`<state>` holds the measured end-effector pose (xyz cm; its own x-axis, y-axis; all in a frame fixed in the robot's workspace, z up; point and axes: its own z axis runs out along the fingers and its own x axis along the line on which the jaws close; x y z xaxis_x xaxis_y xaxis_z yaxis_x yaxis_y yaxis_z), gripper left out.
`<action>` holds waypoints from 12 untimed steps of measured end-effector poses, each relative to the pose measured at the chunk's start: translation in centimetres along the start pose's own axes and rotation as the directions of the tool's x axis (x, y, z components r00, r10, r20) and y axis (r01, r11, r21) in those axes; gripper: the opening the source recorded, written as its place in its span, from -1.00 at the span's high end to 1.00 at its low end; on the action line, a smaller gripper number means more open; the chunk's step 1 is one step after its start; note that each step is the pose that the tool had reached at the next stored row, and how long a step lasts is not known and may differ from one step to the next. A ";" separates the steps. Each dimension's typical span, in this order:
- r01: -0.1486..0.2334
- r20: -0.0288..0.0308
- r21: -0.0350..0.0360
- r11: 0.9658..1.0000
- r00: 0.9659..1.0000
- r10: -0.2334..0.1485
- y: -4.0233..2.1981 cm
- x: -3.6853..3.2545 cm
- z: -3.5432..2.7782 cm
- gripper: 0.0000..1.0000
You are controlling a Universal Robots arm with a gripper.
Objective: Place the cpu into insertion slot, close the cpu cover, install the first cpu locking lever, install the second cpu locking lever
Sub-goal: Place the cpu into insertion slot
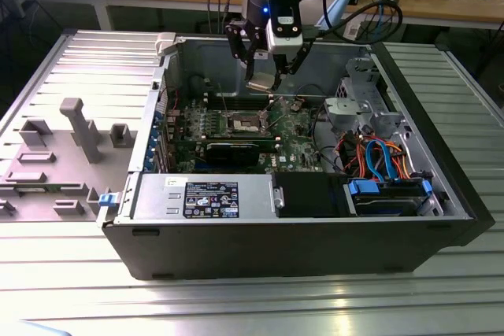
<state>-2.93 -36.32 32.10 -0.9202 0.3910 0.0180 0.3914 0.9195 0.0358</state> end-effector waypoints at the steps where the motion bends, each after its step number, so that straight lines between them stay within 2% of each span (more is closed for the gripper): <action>1: -0.002 0.000 0.000 1.000 1.000 0.002 0.00 0.00 0.00 -0.09; 9: -0.031 0.001 -0.001 1.000 1.000 0.031 0.00 0.00 0.01 -0.09; 12: -0.051 0.000 -0.005 0.999 0.999 0.051 0.00 0.01 0.01 -0.09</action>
<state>-2.94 -36.32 32.09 -0.8991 0.4373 0.0198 0.4378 0.8982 0.0396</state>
